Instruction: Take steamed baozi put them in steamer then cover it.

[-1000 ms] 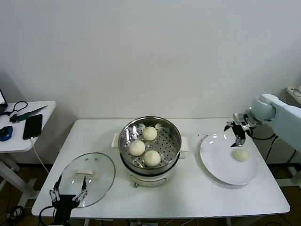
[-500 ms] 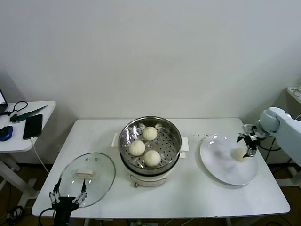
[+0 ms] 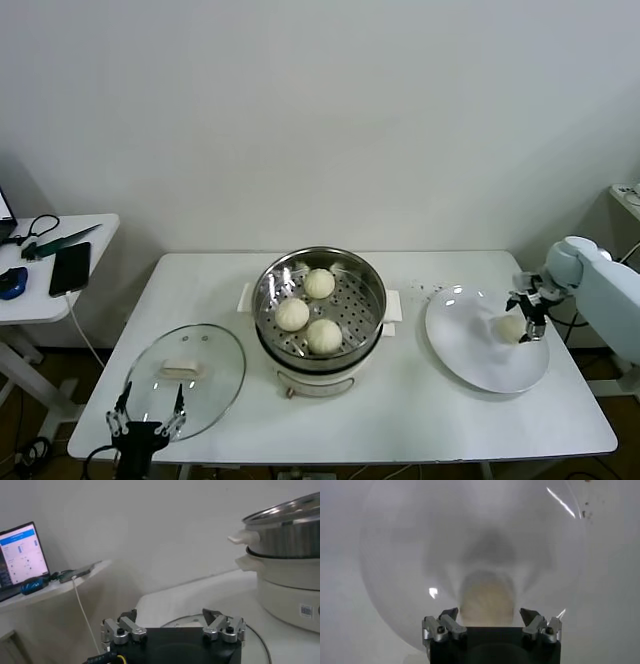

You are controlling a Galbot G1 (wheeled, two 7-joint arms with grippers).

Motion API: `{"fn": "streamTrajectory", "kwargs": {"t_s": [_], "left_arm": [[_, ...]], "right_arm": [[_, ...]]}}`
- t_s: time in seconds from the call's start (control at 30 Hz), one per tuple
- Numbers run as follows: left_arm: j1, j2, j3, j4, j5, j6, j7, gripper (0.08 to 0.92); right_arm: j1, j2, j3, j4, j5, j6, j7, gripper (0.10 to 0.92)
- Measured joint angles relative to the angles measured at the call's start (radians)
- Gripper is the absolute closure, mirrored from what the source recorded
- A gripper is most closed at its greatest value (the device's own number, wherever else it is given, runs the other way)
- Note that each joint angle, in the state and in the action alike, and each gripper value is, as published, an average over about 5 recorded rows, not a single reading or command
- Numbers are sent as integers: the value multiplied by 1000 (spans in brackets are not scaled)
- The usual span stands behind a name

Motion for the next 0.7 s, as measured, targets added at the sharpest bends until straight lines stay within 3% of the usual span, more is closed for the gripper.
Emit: {"fn": "streamTrajectory", "kwargs": {"t_s": [0.3, 0.7], "left_arm": [[4, -1, 0, 1, 2, -2, 0, 177], [4, -1, -1, 2, 2, -3, -1, 177]], "right_arm": [[-3, 44, 24, -65, -46, 25, -7, 203], [-1, 68, 43, -105, -56, 31, -22, 297]]}}
